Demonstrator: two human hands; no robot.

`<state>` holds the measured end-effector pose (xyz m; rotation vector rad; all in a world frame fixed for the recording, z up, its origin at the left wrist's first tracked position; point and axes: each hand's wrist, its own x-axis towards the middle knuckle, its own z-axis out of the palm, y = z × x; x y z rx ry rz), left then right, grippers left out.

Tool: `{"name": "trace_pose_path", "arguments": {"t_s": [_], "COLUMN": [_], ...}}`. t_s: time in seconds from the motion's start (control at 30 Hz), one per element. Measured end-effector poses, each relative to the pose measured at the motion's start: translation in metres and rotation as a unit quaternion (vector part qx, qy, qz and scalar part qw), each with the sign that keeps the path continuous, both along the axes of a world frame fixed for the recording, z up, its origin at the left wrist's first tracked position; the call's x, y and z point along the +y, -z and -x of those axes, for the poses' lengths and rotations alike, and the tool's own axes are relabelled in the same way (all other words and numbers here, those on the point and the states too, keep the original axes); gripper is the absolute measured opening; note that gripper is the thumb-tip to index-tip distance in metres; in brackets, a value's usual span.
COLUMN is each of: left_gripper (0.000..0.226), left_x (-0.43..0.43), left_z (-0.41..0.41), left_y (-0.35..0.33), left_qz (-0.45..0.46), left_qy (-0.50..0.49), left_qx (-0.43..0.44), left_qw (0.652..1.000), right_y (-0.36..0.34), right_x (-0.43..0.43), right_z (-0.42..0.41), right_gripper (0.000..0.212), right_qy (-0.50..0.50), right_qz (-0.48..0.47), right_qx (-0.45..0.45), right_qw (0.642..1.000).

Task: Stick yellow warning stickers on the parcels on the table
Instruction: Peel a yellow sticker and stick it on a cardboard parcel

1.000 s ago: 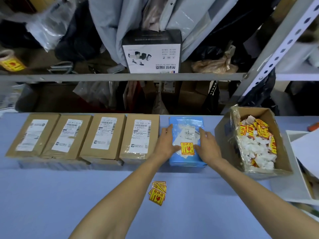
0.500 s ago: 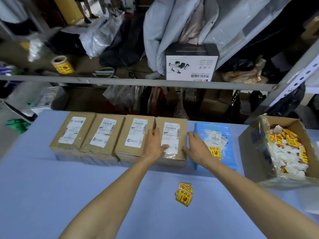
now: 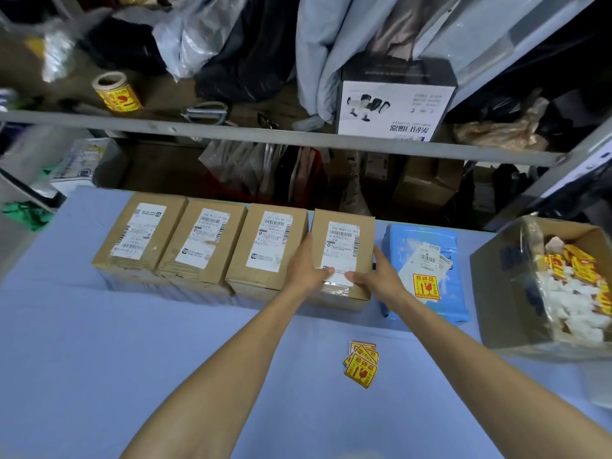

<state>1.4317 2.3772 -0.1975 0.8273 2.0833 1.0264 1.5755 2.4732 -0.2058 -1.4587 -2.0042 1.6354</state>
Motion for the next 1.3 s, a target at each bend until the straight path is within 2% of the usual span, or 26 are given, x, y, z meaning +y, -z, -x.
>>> {"name": "trace_pose_path", "arguments": {"t_s": [0.17,0.27,0.33,0.47,0.7,0.83,1.03,1.3], "left_gripper": [0.096,0.1,0.095,0.072,0.072,0.065,0.074,0.082], "left_x": [-0.006,-0.016,-0.023,-0.045,-0.103,-0.14,-0.198,-0.255], "left_z": [-0.011,-0.02,-0.027,-0.04,-0.06,-0.071,-0.073,-0.056], "left_y": [-0.003,-0.012,-0.019,-0.03,-0.037,-0.032,-0.021,-0.012], "left_qz": [0.019,-0.003,-0.003,0.004,-0.049,-0.045,-0.025,0.028], "left_qy": [-0.005,-0.011,-0.022,-0.043,-0.032,-0.024,0.011,-0.015], "left_qx": [-0.015,-0.012,-0.016,-0.053,-0.047,-0.074,-0.117,-0.099], "left_qw": [1.0,1.0,1.0,0.998,0.997,0.996,0.993,0.995], "right_y": [-0.003,-0.011,-0.018,-0.028,-0.029,-0.029,-0.031,-0.021], "right_x": [-0.007,-0.009,-0.011,-0.025,-0.082,-0.117,-0.185,-0.25], "right_z": [-0.014,-0.024,-0.029,-0.041,-0.059,-0.075,-0.097,-0.07], "right_gripper": [0.072,0.079,0.086,0.09,0.089,0.094,0.084,0.085], "right_qy": [0.031,0.039,0.04,0.032,0.035,0.042,0.066,0.058], "right_qz": [-0.015,-0.032,-0.035,-0.036,-0.021,-0.015,-0.019,0.005], "right_qx": [0.035,0.045,0.053,0.064,0.092,0.081,0.062,0.052], "right_qw": [0.999,0.998,0.997,0.997,0.995,0.996,0.996,0.997]}}
